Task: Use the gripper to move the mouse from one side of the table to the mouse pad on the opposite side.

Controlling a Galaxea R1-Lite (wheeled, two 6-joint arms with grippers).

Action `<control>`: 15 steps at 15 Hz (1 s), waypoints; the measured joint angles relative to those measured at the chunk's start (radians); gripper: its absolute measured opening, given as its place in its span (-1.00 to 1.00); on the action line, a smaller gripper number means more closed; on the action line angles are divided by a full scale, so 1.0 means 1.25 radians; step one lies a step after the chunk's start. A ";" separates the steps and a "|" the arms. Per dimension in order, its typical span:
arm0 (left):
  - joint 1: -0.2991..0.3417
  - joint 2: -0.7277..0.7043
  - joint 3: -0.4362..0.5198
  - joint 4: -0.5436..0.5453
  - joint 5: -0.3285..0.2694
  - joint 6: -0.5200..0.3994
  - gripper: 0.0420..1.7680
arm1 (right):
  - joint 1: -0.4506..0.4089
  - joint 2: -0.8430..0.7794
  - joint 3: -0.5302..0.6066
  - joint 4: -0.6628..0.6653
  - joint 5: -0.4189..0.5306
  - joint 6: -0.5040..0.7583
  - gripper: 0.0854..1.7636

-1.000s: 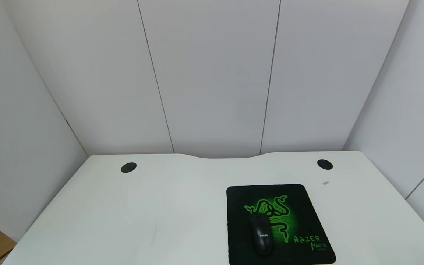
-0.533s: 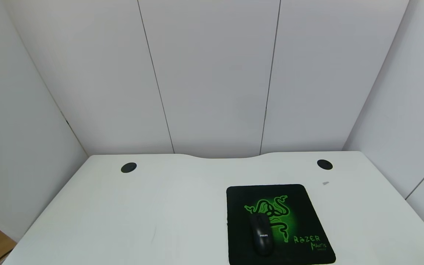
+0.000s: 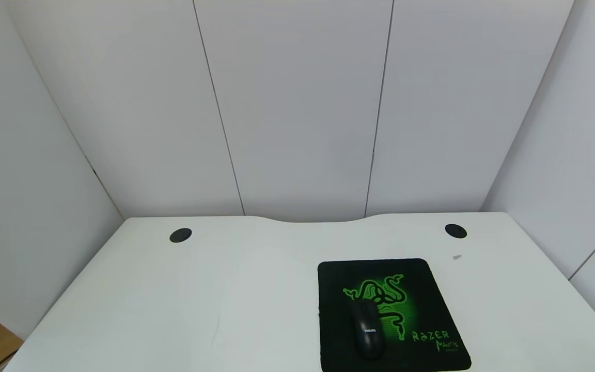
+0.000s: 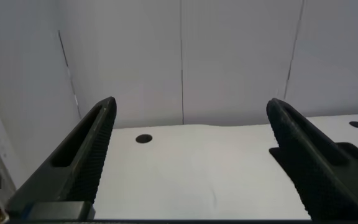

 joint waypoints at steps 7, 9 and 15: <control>0.000 -0.001 0.130 0.159 0.029 -0.003 0.94 | 0.000 0.000 0.000 0.000 0.000 0.003 0.94; 0.000 -0.001 0.132 0.156 0.029 -0.007 0.94 | 0.000 0.000 0.000 0.000 -0.001 0.003 0.94; 0.000 -0.001 0.137 0.136 0.047 -0.069 0.94 | 0.000 0.000 0.000 0.000 0.000 0.003 0.94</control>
